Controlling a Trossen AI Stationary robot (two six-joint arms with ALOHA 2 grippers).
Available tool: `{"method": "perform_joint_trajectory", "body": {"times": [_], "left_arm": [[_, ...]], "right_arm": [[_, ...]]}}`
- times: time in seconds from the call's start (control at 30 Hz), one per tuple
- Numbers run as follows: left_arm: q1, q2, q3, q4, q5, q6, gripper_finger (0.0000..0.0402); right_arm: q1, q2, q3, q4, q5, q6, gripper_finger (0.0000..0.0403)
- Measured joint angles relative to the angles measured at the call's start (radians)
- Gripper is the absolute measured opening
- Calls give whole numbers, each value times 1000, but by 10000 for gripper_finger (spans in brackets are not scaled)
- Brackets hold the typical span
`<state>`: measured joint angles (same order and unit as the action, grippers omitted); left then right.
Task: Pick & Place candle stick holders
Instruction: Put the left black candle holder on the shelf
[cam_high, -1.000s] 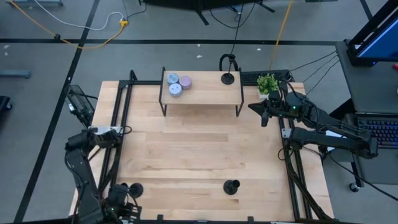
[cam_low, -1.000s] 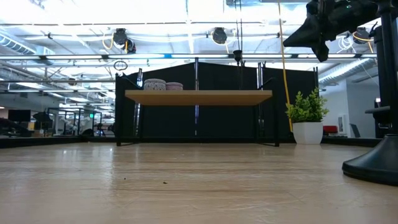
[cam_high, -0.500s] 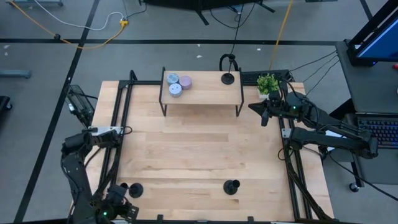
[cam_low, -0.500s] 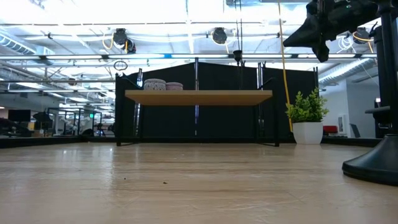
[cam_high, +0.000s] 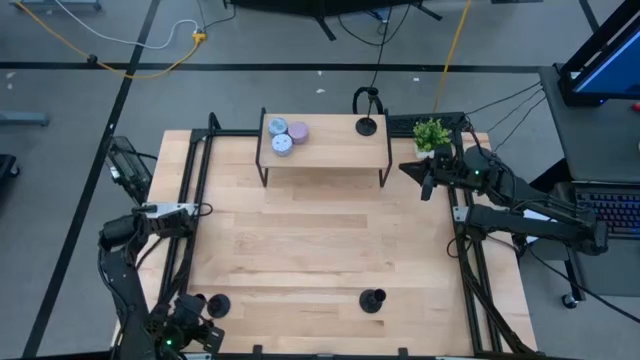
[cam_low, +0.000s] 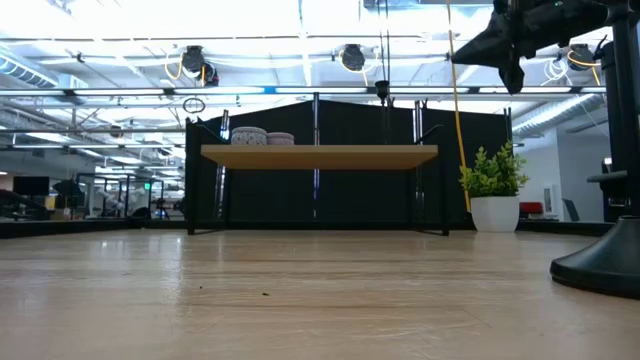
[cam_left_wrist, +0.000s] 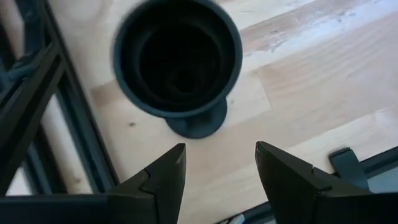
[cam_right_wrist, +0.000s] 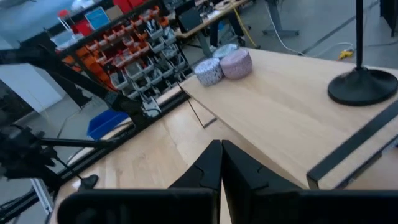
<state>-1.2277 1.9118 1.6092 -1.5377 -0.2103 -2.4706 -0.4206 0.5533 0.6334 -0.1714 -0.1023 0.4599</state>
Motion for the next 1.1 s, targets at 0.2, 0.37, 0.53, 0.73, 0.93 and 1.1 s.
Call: {"method": "perform_joint_trajectory", "body": {"times": [0.2,0.37,0.53,0.73,0.93,1.1], "left_arm": [[-20,0,-36,4,-62,0,200],[-25,0,-79,15,-93,0,200],[-25,0,-144,49,-143,1,200],[-12,0,-194,76,-162,8,173],[2,0,-198,92,-226,43,56],[17,-5,-199,100,-273,57,20]], "right_arm": [[0,0,0,31,0,0,1],[0,0,0,32,0,8,1],[0,0,0,32,0,26,0],[0,0,0,32,1,40,0],[0,0,0,32,2,53,0],[0,0,0,33,29,56,0]]}}
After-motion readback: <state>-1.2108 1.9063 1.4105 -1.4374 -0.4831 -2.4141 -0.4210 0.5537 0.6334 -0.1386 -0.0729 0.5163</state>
